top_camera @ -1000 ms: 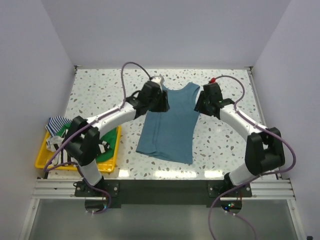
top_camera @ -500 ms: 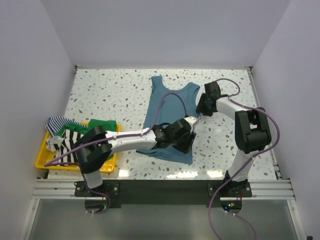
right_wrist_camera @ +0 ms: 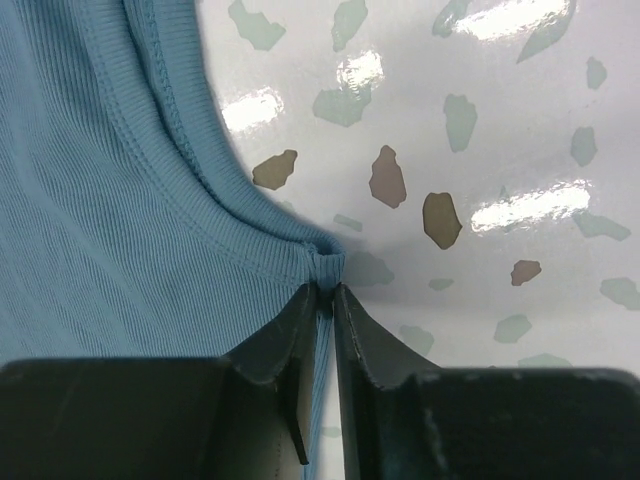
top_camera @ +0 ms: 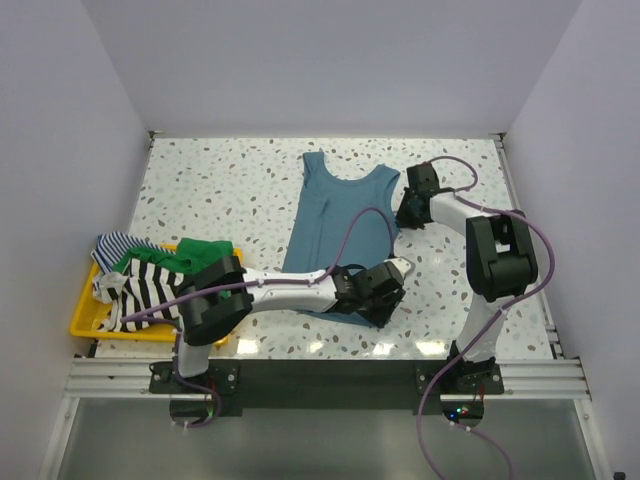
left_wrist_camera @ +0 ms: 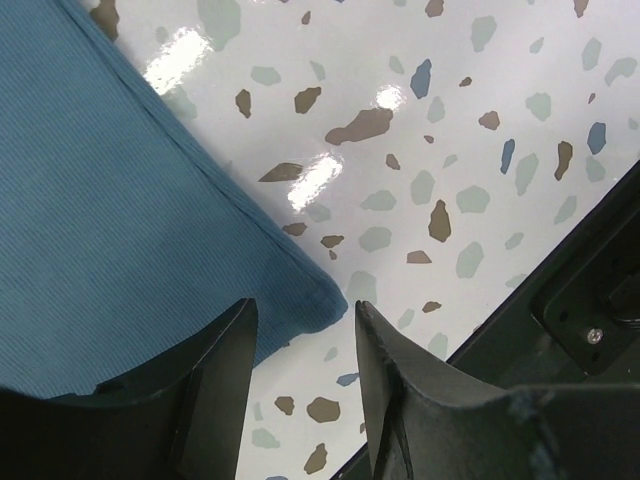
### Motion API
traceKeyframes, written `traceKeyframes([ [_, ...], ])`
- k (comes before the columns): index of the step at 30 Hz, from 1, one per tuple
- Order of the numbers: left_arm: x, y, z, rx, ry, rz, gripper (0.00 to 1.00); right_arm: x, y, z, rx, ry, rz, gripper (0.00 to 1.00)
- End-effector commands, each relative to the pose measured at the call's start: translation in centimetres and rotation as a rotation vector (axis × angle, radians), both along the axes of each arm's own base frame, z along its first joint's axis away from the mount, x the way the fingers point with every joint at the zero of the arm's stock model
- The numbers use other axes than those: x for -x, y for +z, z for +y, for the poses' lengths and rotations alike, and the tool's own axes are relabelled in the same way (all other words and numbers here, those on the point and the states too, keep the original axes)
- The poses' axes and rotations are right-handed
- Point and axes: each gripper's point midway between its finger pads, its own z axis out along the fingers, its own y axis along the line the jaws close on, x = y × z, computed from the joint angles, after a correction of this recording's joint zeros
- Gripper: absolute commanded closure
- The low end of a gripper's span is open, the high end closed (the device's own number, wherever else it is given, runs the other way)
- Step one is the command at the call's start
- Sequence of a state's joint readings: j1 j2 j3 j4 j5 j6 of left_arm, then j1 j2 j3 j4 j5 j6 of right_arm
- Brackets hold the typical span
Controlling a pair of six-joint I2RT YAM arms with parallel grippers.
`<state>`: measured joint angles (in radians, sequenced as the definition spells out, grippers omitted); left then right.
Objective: Fold and stack the tank tops
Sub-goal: Fold the tank top
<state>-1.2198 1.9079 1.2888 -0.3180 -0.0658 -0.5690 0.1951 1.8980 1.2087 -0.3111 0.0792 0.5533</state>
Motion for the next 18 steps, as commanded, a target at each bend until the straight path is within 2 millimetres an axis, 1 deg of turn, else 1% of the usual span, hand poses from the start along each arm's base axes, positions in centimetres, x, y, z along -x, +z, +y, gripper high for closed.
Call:
traceKeyframes([
  [1, 0.3, 0.3, -1.3, 0.003, 0.015, -0.009, 0.52, -1.8, 1.0, -0.4, 0.024, -0.006, -0.055, 0.86],
  [2, 0.4, -0.2, -1.2, -0.016, 0.021, -0.004, 0.54, -1.7, 0.9, -0.5, 0.025, -0.007, -0.050, 0.90],
  [4, 0.6, -0.5, -1.2, -0.031, 0.025, -0.006, 0.57, -1.8, 1.1, -0.5, 0.027, -0.006, -0.054, 0.93],
  [6, 0.6, -0.8, -1.2, -0.042, 0.032, -0.007, 0.64, -1.9, 1.3, -0.7, 0.032, -0.011, -0.059, 0.97],
  [7, 0.7, -1.0, -1.1, -0.047, 0.032, -0.004, 0.67, -1.9, 1.4, -1.0, 0.039, -0.017, -0.060, 0.98],
  [8, 0.6, -0.9, -1.2, -0.049, 0.034, -0.006, 0.74, -1.9, 1.5, -1.2, 0.043, -0.021, -0.062, 1.00],
  [10, 0.7, -0.7, -1.3, -0.049, 0.027, -0.009, 0.81, -1.9, 1.5, -1.6, 0.050, -0.029, -0.060, 1.00],
  [11, 0.7, -0.2, -1.6, -0.036, 0.021, -0.012, 0.90, -1.9, 1.8, -1.9, 0.058, -0.037, -0.064, 1.00],
  [13, 0.8, 0.5, -1.9, -0.020, 0.013, -0.020, 0.96, -1.9, 1.8, -2.7, 0.064, -0.051, -0.061, 1.00],
  [14, 0.9, 1.2, -2.3, 0.004, 0.005, -0.019, 1.00, -1.9, 2.0, -3.0, 0.069, -0.058, -0.066, 1.00],
  [16, 0.9, 2.0, -2.6, 0.031, -0.003, -0.022, 1.00, -1.8, 2.0, -3.8, 0.080, -0.072, -0.061, 1.00],
  [17, 1.0, 3.0, -2.9, 0.063, -0.008, -0.026, 1.00, -1.8, 2.2, -4.0, 0.083, -0.073, -0.062, 1.00],
  [18, 0.9, 3.4, -3.0, 0.073, -0.008, -0.030, 1.00, -1.8, 2.5, -4.2, 0.086, -0.078, -0.069, 1.00],
])
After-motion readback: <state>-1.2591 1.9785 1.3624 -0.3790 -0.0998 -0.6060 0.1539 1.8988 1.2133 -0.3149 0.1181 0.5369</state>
